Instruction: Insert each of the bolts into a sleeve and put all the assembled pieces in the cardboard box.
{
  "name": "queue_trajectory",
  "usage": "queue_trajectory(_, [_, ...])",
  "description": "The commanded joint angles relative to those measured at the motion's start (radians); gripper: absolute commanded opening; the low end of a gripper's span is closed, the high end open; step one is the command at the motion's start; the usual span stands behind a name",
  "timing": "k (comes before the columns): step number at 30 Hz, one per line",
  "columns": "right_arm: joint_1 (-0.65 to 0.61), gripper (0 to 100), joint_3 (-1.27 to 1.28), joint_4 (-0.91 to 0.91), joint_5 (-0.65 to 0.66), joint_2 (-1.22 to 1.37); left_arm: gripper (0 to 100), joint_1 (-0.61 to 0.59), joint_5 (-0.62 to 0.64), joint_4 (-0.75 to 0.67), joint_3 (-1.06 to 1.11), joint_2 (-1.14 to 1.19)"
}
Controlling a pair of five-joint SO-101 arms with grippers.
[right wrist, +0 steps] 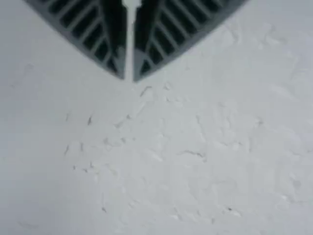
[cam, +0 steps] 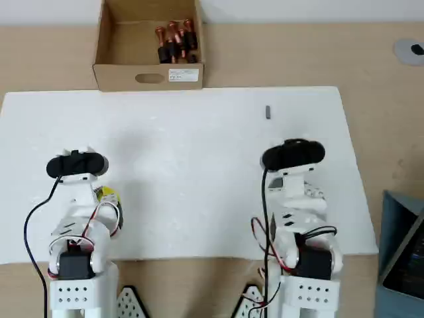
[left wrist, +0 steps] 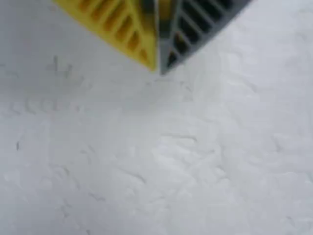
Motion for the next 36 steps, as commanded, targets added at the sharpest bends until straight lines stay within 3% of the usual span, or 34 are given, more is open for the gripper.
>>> queue_trajectory(1, [0.008,0.9,0.062,-0.06,0.0,-0.054,0,-0.005,-0.003,-0.003,-0.005,-0.007])
queue_trajectory(10, [-0.005,0.9,0.208,-0.061,-0.002,-0.232,0,-0.005,-0.003,-0.003,-0.005,-0.007])
queue_trajectory(19, [-0.11,1.0,0.206,0.034,-0.009,-0.249,0,-0.003,-0.003,-0.003,-0.005,-0.007])
queue_trajectory(36, [-0.111,1.0,0.206,0.032,-0.009,-0.249,0,-0.003,-0.003,-0.005,-0.005,-0.007])
